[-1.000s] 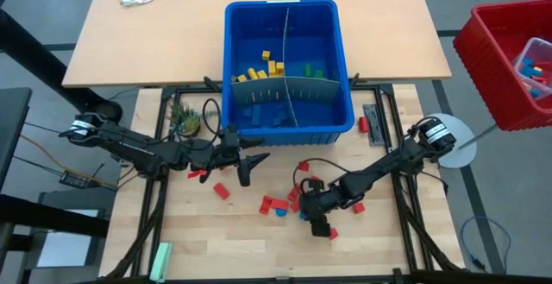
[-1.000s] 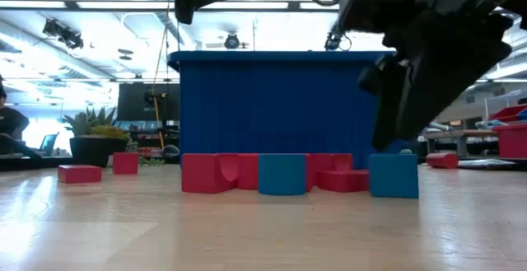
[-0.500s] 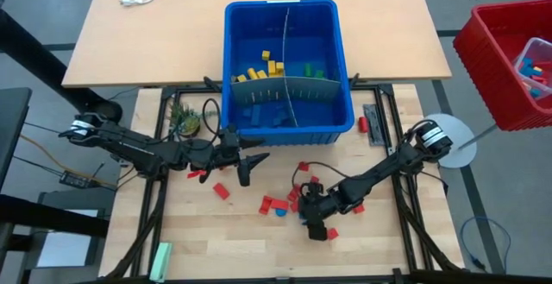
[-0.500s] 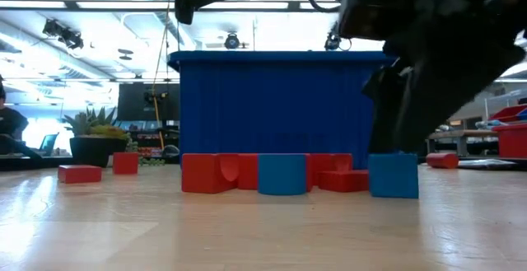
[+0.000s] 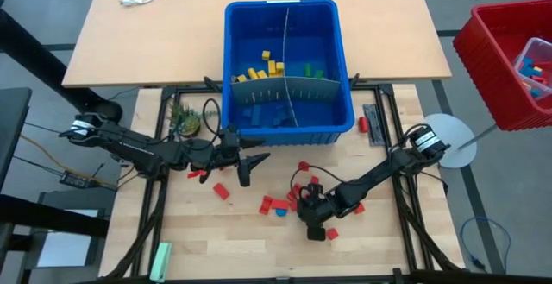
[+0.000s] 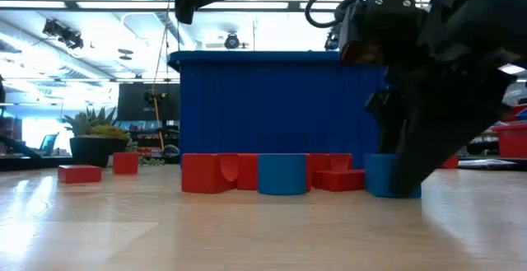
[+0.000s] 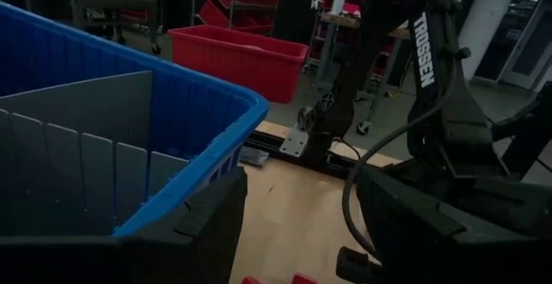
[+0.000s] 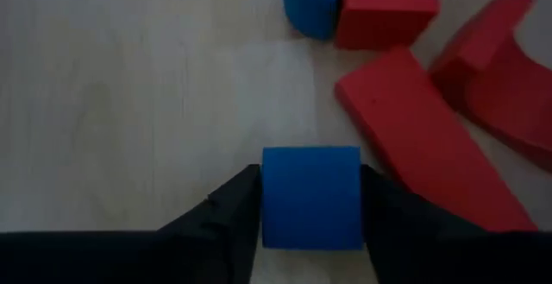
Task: Sort blocks
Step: Put the blue block with the other blue blocks into the blue bin
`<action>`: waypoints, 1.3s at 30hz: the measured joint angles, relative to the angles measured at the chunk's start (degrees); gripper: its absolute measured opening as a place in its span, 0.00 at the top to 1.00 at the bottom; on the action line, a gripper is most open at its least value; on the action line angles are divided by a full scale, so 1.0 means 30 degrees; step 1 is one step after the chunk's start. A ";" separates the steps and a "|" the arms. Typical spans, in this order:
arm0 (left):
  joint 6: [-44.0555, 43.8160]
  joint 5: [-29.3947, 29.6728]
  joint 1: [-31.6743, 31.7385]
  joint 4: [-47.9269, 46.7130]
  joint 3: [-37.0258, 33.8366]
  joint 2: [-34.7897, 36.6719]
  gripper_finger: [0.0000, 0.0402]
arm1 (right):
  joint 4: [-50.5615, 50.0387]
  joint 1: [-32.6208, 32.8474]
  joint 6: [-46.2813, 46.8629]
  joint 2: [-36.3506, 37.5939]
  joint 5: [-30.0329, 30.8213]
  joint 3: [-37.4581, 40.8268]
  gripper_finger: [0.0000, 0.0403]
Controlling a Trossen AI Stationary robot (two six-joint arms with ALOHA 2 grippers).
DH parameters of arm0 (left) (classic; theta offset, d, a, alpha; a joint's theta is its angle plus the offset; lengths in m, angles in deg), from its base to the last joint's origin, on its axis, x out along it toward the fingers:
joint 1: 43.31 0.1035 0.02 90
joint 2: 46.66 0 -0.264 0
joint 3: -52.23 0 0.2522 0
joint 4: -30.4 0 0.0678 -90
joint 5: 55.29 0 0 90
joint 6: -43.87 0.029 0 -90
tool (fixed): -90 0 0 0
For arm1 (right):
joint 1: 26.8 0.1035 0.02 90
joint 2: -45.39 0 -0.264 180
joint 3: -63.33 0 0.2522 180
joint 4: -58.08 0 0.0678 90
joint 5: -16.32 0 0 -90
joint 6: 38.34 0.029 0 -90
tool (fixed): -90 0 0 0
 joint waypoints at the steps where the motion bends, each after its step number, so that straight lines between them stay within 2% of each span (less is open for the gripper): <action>1: -0.0007 -0.0015 0.0000 -0.0015 0.0000 0.0000 0.42 | -0.0028 0.0000 0.0019 -0.0009 0.0075 -0.0004 0.61; 4: -0.0003 -0.0022 0.0000 -0.0001 0.0000 0.0000 0.42 | -0.0074 0.0000 0.0046 0.0262 -0.0093 0.0011 0.71; 12: 0.0028 -0.0023 0.0000 0.0295 0.0000 0.0000 0.42 | -0.0811 -0.0634 -0.0601 0.3953 0.0511 0.0026 0.71; 18: 0.1931 -0.0022 0.0000 0.1020 0.0007 0.0000 0.42 | -0.0537 -0.2129 -0.1691 0.8008 0.3316 0.0026 0.71; 23: 0.1996 -0.0022 0.0000 0.1025 0.0007 0.0000 0.42 | 0.1392 -0.4269 -0.4176 1.0198 0.7336 0.0004 0.71; 26: 0.2004 -0.0022 0.0000 0.1008 0.0007 0.0000 0.42 | 0.3954 -0.6106 -0.6670 1.0364 0.7721 0.0004 0.71; 30: 0.2004 -0.0022 0.0000 0.1029 0.0007 0.0000 0.42 | 0.7995 -0.8668 -0.8938 0.9412 0.6664 -0.0004 0.71; 34: 0.2004 -0.0022 0.0000 0.1010 0.0007 0.0000 0.42 | 1.0502 -1.0708 -0.9244 0.8187 0.5357 -0.0004 0.71; 39: 0.2004 -0.0022 0.0000 0.1012 0.0007 0.0000 0.42 | 1.1894 -1.2261 -0.9044 0.6805 0.4167 0.0002 0.68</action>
